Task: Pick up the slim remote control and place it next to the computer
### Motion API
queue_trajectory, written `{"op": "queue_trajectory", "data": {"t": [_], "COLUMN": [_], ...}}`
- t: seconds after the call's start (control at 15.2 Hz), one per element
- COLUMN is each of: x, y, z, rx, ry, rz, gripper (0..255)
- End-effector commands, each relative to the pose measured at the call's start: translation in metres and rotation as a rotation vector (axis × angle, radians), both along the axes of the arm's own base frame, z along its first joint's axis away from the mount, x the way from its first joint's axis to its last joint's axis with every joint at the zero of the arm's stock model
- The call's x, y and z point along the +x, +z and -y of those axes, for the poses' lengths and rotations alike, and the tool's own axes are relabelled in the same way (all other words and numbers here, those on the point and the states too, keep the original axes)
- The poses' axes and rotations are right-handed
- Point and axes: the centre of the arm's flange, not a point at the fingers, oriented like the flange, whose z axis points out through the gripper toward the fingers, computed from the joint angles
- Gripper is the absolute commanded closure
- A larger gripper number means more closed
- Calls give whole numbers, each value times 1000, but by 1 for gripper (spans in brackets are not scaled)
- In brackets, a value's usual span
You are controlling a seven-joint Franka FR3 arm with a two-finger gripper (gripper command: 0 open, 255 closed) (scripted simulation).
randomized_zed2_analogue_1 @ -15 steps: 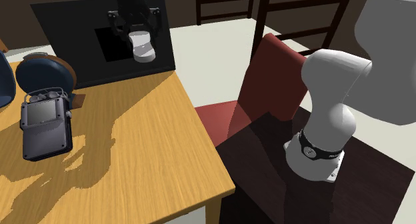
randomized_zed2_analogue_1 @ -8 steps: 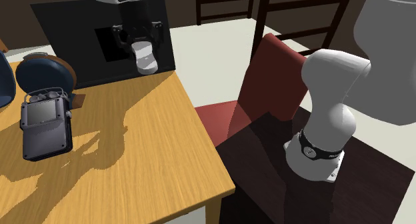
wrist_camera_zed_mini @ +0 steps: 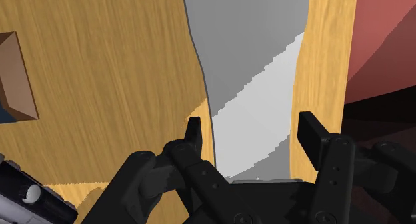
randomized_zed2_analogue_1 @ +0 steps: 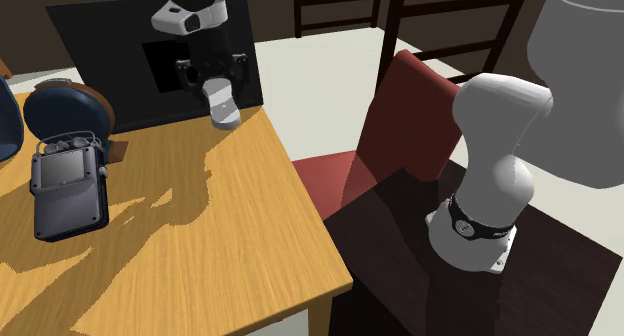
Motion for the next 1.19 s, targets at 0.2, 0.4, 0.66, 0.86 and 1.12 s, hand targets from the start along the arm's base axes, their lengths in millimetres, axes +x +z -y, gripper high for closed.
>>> {"op": "queue_trajectory", "data": {"t": [0.2, 0.4, 0.66, 0.86, 1.12], "x": [1, 1, 1, 1, 1], "y": [-27, -43, -64, -82, -82], "z": [1, 1, 1, 1, 1], "rx": [-1, -1, -1, -1, -1], "ry": [0, 0, 0, 0, 0], "rz": [0, 0, 0, 0, 0], "gripper": [255, 255, 255, 255, 255]}}
